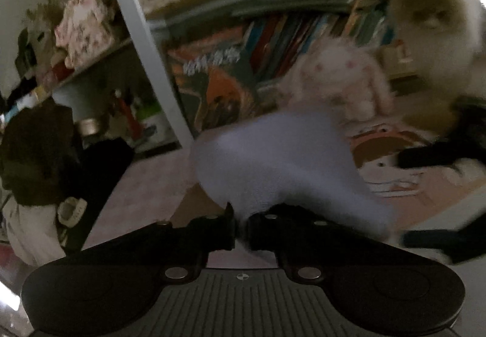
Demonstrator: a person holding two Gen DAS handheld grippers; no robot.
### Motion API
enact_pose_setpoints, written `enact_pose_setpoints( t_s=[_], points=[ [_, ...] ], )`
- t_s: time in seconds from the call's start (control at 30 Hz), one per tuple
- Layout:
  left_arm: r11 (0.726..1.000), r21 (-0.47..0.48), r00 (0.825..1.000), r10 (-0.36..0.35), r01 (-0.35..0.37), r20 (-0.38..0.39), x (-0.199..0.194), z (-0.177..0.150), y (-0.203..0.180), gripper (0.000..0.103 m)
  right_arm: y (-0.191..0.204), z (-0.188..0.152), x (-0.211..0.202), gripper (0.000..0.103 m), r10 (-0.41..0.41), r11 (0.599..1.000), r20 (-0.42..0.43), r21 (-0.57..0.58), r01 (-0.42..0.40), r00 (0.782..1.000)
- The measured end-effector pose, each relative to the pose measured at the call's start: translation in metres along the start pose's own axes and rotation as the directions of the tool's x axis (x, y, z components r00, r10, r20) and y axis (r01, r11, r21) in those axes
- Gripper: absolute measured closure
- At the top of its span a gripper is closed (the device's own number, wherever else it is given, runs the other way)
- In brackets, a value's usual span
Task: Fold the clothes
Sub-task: 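Grasp the lavender sweatshirt with both grippers and lift it off the mat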
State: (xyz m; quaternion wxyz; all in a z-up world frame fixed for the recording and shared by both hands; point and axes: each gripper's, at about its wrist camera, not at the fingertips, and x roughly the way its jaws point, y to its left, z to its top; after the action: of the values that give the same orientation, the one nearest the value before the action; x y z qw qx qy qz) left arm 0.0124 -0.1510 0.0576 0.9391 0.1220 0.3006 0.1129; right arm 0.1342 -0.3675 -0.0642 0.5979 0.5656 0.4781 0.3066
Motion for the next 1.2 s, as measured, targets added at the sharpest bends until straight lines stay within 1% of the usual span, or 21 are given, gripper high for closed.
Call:
enact_pose_setpoints(
  t_s=[0.07, 0.13, 0.2, 0.23, 0.27, 0.3, 0.37, 0.43, 0.5, 0.57, 0.63, 0.7, 0.73, 0.77, 0.83, 0.87, 0.93, 0.97, 1.03, 1.07, 1.2],
  points=[
    [1.0, 0.009, 1.0, -0.011, 0.011, 0.001, -0.015, -0.005, -0.002, 0.098, -0.005, 0.001, 0.006, 0.019, 0.021, 0.998, -0.003, 0.052, -0.021, 1.0],
    [1.0, 0.005, 1.0, -0.002, 0.002, -0.007, -0.021, -0.009, 0.0, 0.098, -0.01, 0.002, 0.01, 0.019, 0.027, 0.995, -0.004, 0.091, -0.026, 1.0],
    [1.0, -0.001, 1.0, 0.012, -0.012, -0.016, -0.024, -0.012, 0.004, 0.098, -0.012, 0.002, 0.011, 0.03, 0.016, 0.995, -0.007, 0.102, -0.016, 1.0],
    [1.0, -0.004, 1.0, 0.019, -0.019, -0.021, -0.026, -0.013, 0.005, 0.098, -0.012, 0.002, 0.011, 0.055, 0.01, 0.994, -0.008, 0.105, -0.009, 1.0],
    [1.0, -0.007, 0.999, 0.026, -0.026, -0.026, -0.028, -0.014, 0.007, 0.098, -0.012, 0.002, 0.01, 0.082, 0.014, 0.995, -0.008, 0.1, -0.013, 1.0],
    [0.999, -0.01, 0.999, 0.033, -0.033, -0.031, -0.029, -0.016, 0.008, 0.098, -0.011, 0.003, 0.009, 0.089, 0.024, 0.996, -0.006, 0.092, -0.023, 1.0],
    [0.999, -0.016, 0.998, 0.047, -0.047, -0.041, -0.033, -0.019, 0.012, 0.098, -0.01, 0.004, 0.003, 0.098, 0.061, 0.995, 0.009, 0.08, -0.061, 0.998],
    [0.998, -0.015, 0.996, 0.056, -0.057, -0.062, -0.031, -0.023, 0.014, 0.098, -0.007, 0.006, -0.006, 0.098, 0.086, 0.994, 0.032, 0.061, -0.087, 0.996],
    [0.998, -0.015, 0.995, 0.058, -0.06, -0.076, -0.029, -0.027, 0.014, 0.098, -0.005, 0.009, -0.015, 0.098, 0.085, 0.995, 0.051, 0.043, -0.088, 0.995],
    [0.998, -0.02, 0.995, 0.058, -0.06, -0.082, -0.029, -0.029, 0.015, 0.098, -0.005, 0.012, -0.022, 0.098, 0.066, 0.997, 0.059, 0.034, -0.068, 0.996],
    [0.998, -0.031, 0.995, 0.057, -0.059, -0.076, -0.03, -0.028, 0.015, 0.098, -0.006, 0.011, -0.024, 0.094, 0.015, 0.999, 0.038, 0.036, -0.017, 0.999],
    [0.998, -0.036, 0.996, 0.056, -0.058, -0.064, -0.032, -0.025, 0.015, 0.098, -0.006, 0.009, -0.025, 0.079, -0.031, 0.999, 0.014, 0.03, 0.03, 0.999],
    [0.998, -0.037, 0.997, 0.055, -0.058, -0.057, -0.033, -0.024, 0.016, 0.098, -0.006, 0.006, -0.025, 0.057, -0.045, 0.999, 0.002, 0.02, 0.045, 0.999],
    [0.998, -0.035, 0.997, 0.055, -0.057, -0.05, -0.033, -0.022, 0.015, 0.098, -0.005, 0.003, -0.026, 0.047, -0.059, 0.998, -0.01, 0.009, 0.059, 0.998],
    [0.998, -0.029, 0.997, 0.059, -0.06, -0.045, -0.032, -0.02, 0.015, 0.098, -0.003, 0.0, -0.025, 0.046, -0.098, 0.995, -0.035, -0.025, 0.097, 0.995],
    [0.998, -0.029, 0.997, 0.06, -0.062, -0.048, -0.032, -0.021, 0.015, 0.098, 0.001, -0.002, -0.024, 0.045, -0.143, 0.988, -0.036, -0.069, 0.14, 0.989],
    [0.997, -0.03, 0.997, 0.063, -0.065, -0.054, -0.031, -0.022, 0.016, 0.098, 0.013, -0.005, -0.023, 0.044, -0.246, 0.953, -0.011, -0.183, 0.24, 0.969],
    [0.997, -0.031, 0.996, 0.065, -0.067, -0.057, -0.03, -0.023, 0.017, 0.098, 0.017, -0.006, -0.023, 0.044, -0.278, 0.934, 0.008, -0.233, 0.272, 0.961],
    [0.997, -0.032, 0.996, 0.068, -0.07, -0.063, -0.03, -0.024, 0.018, 0.098, 0.02, -0.007, -0.019, 0.044, -0.313, 0.904, 0.019, -0.3, 0.304, 0.95],
    [0.997, -0.033, 0.995, 0.07, -0.072, -0.066, -0.029, -0.024, 0.018, 0.098, 0.019, -0.008, -0.015, 0.044, -0.325, 0.897, 0.009, -0.313, 0.311, 0.946],
    [0.996, -0.035, 0.994, 0.076, -0.079, -0.078, -0.028, -0.027, 0.02, 0.098, 0.01, -0.007, 0.007, 0.045, -0.358, 0.891, -0.048, -0.314, 0.327, 0.932]
  ],
)
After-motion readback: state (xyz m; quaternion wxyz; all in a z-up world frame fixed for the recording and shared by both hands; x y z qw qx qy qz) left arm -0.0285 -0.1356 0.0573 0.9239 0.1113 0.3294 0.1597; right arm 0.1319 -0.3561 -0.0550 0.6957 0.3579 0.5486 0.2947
